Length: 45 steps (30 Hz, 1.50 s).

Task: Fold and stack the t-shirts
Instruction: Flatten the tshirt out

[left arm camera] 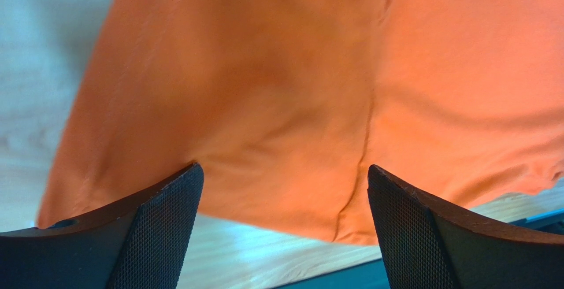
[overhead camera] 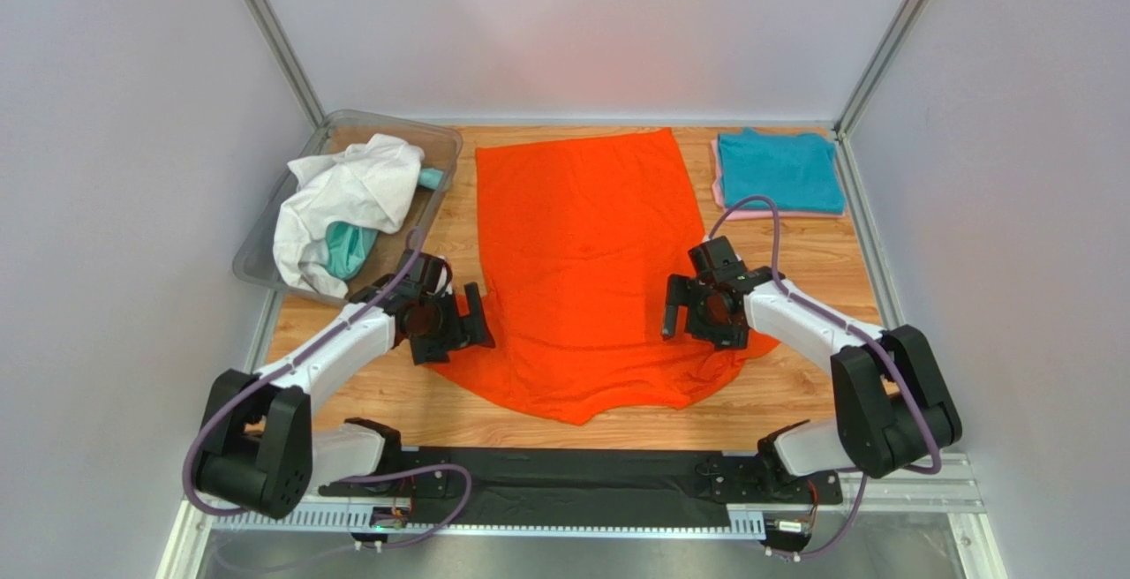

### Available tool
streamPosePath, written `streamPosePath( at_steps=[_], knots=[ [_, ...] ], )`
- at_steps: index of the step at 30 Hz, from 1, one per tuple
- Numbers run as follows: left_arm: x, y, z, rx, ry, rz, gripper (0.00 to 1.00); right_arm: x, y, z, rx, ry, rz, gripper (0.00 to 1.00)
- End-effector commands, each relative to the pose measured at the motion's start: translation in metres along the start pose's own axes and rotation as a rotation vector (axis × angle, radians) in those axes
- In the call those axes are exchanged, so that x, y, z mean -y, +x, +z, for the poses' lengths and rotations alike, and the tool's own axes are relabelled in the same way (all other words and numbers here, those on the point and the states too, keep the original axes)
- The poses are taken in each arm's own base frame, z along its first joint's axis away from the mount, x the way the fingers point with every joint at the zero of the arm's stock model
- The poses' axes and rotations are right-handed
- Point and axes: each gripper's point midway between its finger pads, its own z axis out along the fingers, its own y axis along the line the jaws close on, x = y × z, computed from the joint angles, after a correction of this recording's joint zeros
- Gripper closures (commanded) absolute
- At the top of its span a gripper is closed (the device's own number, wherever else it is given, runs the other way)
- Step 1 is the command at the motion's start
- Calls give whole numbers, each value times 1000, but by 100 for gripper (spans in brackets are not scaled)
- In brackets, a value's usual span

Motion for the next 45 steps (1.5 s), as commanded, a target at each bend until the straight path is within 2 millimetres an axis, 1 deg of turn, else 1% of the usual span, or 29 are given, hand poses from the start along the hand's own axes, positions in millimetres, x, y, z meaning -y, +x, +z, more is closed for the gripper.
streamPosePath(
  at_steps=[1,5,8,10,12,15,16,18,19,21,23,24,25,26,27,28,29,30,31,32,33,35,36,38,39,41,43,44,45],
  knots=[
    [-8,21,-12,-40,-18,-51,0,10,-12,-8,57,48,-11,0],
    [-5,48,-11,-80,31,-50,0,2,-19,-22,98,-2,-19,0],
    [12,72,-17,-131,103,-11,2,3,-26,-38,130,5,-13,0],
    [18,79,-23,-139,137,-1,2,3,-33,-50,173,1,-8,0],
    [26,75,-34,-95,175,3,0,1,-37,-61,205,-13,3,0],
    [35,55,-59,9,191,17,0,-1,-38,-70,230,-33,21,0],
    [40,42,-72,60,184,28,0,1,-37,-70,231,-31,24,0],
    [45,28,-85,120,185,56,0,5,-35,-69,235,-19,35,0],
    [53,13,-94,162,187,66,0,7,-33,-68,233,-12,41,0],
    [66,-3,-97,202,209,95,0,12,-29,-63,227,4,66,0],
    [83,-19,-93,205,243,131,0,12,-26,-59,219,-1,74,0],
    [97,-31,-93,236,286,145,0,11,-23,-56,213,-9,82,0],
    [104,-40,-82,222,284,156,0,13,-17,-51,197,-9,85,0],
    [111,-48,-77,231,295,165,0,9,-17,-49,195,-30,89,0],
    [123,-62,-71,266,323,181,0,8,-15,-45,189,-38,94,0],
    [127,-72,-55,252,304,195,0,8,-11,-40,180,-43,100,0],
    [131,-79,-48,251,301,191,0,7,-9,-37,170,-51,104,0],
    [141,-86,-42,251,327,198,0,7,-7,-34,162,-50,106,0],
    [147,-93,-25,223,324,204,0,8,-6,-31,157,-46,114,0],
    [151,-96,-16,209,328,195,0,10,-4,-26,144,-32,118,0],
    [157,-97,0,161,333,191,0,12,-3,-24,139,-20,124,0],
    [162,-96,16,117,353,185,0,17,0,-18,127,6,126,0],
    [158,-90,31,75,344,176,0,19,2,-16,123,11,129,0],
    [151,-83,44,40,320,157,0,23,3,-11,116,22,141,0],
    [142,-74,52,14,300,148,0,26,4,-9,112,28,148,0],
    [137,-63,58,-13,308,131,0,33,4,-4,97,47,175,0],
    [123,-43,60,-47,300,105,0,41,3,1,82,60,201,0],
    [126,-39,58,-40,329,101,1,42,5,4,69,57,200,0],
    [118,-20,56,-58,332,74,1,43,3,5,69,55,208,0]
  ],
)
